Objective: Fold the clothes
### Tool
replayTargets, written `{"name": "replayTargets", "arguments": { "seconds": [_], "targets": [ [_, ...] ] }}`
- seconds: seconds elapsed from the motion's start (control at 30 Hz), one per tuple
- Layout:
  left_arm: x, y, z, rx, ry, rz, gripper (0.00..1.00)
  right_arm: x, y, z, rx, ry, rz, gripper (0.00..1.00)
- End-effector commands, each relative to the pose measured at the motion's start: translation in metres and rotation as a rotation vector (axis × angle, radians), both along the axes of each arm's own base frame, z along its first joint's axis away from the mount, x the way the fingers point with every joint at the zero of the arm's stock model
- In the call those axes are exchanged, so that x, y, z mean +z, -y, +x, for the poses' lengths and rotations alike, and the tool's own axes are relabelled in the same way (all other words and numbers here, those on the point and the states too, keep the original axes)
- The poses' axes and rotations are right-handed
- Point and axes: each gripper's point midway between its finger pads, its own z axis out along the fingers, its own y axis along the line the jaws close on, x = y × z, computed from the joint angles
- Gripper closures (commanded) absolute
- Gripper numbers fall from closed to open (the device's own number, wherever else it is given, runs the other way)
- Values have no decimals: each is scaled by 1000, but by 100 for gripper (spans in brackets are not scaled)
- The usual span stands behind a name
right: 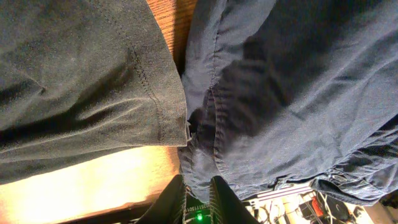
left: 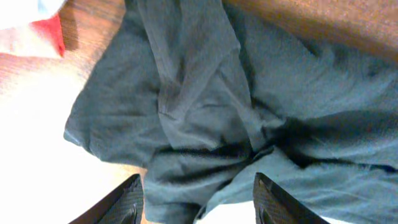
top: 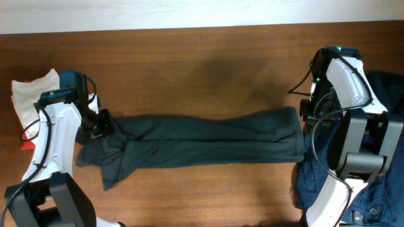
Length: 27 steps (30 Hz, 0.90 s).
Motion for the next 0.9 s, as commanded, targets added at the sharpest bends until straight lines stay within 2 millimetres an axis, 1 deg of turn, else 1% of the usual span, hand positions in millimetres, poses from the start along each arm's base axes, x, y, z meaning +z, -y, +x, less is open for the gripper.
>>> {"name": "replayTargets", "arguments": {
  "seconds": [0.0, 0.07, 0.13, 0.17, 0.27, 0.33, 0.37, 0.43, 0.47, 0.5, 0.53, 0.57, 0.63, 0.7, 0.73, 0.77, 0.8, 0.83, 0.87],
  "targets": [
    [0, 17, -18, 9, -62, -104, 44, 4, 2, -1, -17, 13, -8, 78],
    [-8, 20, -25, 7, -86, -114, 44, 4, 2, -1, -17, 16, -8, 77],
    [-21, 29, -25, -15, -75, -140, 44, 3, -2, 0, -28, 20, 16, 77],
    [-28, 44, -19, -64, -39, -200, 44, 3, -3, 1, -31, 24, 22, 76],
    [-38, 57, -5, -121, 27, -199, 44, 3, -3, 0, -31, 22, 22, 76],
    [-39, 75, 8, -194, 86, -231, 44, 3, -3, 0, -30, 22, 22, 76],
    [-38, 78, 12, -208, 103, -227, 44, 3, -3, 0, -30, 23, 22, 76],
    [-37, 78, 23, -217, 147, -215, 44, 3, -3, 1, -30, 26, 21, 76],
    [-37, 78, 24, -217, 149, -214, 44, 2, -3, 2, -29, 29, 21, 76],
    [-39, 76, 22, -214, 136, -203, 44, 2, -3, 2, -29, 31, 21, 76],
    [-42, 75, 19, -211, 116, -202, 48, 2, -3, 2, -28, 32, 21, 76],
    [-48, 76, 10, -208, 85, -208, 51, 2, -3, 3, -20, 33, 25, 76],
    [-63, 76, -8, -201, 32, -211, 52, 2, -3, 3, -20, 33, 25, 76],
    [-73, 77, -20, -198, 4, -215, 54, 2, -3, 3, -20, 33, 25, 76],
    [-74, 77, -21, -198, 1, -215, 65, 2, -3, 3, -20, 33, 25, 76],
    [-74, 77, -18, -199, 12, -214, 89, 2, -3, 3, -20, 33, 25, 76],
    [-73, 77, -16, -200, 22, -212, 97, 2, -3, 3, -20, 33, 25, 76],
    [-70, 76, -11, -202, 35, -210, 100, 2, -3, 3, -20, 33, 25, 76],
    [-58, 77, 0, -206, 66, -211, 100, 2, -3, 3, -20, 34, 25, 76]
  ]
}}
